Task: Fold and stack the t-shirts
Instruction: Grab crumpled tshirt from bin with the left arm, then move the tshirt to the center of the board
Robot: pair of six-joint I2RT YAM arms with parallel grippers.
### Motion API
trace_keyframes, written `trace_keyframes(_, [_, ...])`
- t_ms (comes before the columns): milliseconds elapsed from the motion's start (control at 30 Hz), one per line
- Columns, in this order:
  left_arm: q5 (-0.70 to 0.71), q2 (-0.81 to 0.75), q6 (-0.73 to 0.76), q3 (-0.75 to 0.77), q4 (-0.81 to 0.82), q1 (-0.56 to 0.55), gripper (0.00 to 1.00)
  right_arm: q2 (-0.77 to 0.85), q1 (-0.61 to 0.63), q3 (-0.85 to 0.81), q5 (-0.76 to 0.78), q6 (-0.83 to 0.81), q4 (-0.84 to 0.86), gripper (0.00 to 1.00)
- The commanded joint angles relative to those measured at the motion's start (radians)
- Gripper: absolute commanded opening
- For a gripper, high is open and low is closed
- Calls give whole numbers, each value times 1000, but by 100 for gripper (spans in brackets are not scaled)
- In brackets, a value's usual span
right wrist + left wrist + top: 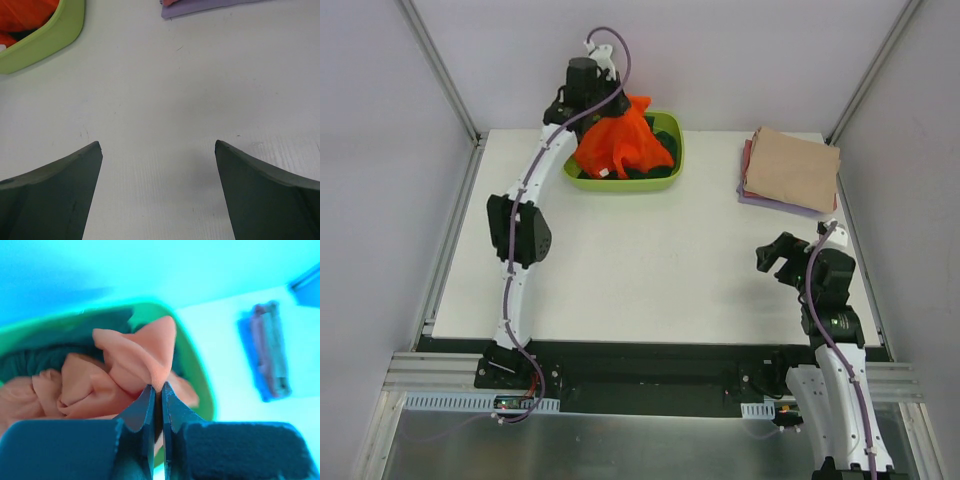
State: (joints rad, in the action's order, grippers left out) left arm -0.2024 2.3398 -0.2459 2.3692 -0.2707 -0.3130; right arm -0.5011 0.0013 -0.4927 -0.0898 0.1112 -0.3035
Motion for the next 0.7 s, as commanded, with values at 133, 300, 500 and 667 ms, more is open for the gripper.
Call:
trace_keyframes(133, [-268, -430, -50, 70, 88, -6, 0, 44, -3, 8, 27, -10, 27, 96])
trace_keyframes(300, [-397, -560, -93, 50, 94, -27, 0, 61, -3, 19, 70, 2, 30, 96])
trace_keyframes(500, [-394, -707, -115, -51, 96, -89, 0, 72, -3, 19, 58, 1, 30, 96])
trace_keyframes(667, [-368, -822, -86, -212, 96, -116, 0, 73, -3, 17, 55, 5, 27, 96])
